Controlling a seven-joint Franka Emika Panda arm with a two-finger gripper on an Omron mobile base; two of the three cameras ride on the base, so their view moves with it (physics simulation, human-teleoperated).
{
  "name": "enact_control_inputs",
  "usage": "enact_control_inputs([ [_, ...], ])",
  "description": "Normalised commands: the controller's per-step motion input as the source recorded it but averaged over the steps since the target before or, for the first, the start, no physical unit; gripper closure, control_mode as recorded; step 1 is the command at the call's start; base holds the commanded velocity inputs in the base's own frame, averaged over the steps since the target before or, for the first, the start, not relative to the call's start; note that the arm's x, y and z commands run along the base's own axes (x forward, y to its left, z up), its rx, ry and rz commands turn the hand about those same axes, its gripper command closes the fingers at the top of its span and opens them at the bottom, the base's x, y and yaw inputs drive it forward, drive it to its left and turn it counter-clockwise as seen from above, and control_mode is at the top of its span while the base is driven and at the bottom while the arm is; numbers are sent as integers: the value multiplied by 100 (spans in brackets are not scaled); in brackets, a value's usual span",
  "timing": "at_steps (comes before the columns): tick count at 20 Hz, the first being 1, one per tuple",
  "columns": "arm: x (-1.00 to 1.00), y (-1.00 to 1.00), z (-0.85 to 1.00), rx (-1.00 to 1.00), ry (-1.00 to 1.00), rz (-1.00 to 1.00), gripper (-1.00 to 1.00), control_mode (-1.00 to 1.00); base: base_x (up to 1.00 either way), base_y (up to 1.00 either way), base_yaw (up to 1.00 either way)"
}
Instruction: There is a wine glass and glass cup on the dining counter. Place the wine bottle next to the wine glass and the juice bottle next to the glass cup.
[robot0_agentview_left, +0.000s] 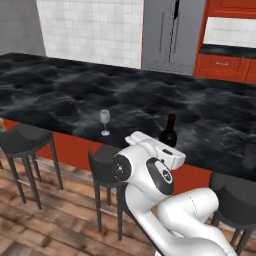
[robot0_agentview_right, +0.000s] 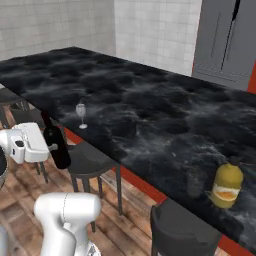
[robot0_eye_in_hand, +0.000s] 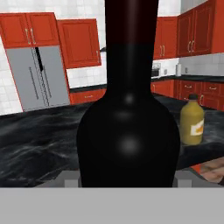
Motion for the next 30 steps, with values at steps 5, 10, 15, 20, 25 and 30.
enact_control_inputs([
  [5, 0, 0, 0, 0, 0, 0, 100, 100, 5, 72, -11],
  [10, 0, 0, 0, 0, 0, 0, 100, 100, 23, 70, -1],
  [15, 0, 0, 0, 0, 0, 0, 100, 100, 39, 18, -15],
  [20, 0, 0, 0, 0, 0, 0, 100, 100, 48, 24, -53],
  [25, 0, 0, 0, 0, 0, 0, 100, 100, 54, 43, -41],
  [30, 0, 0, 0, 0, 0, 0, 100, 100, 44, 45, -11],
])
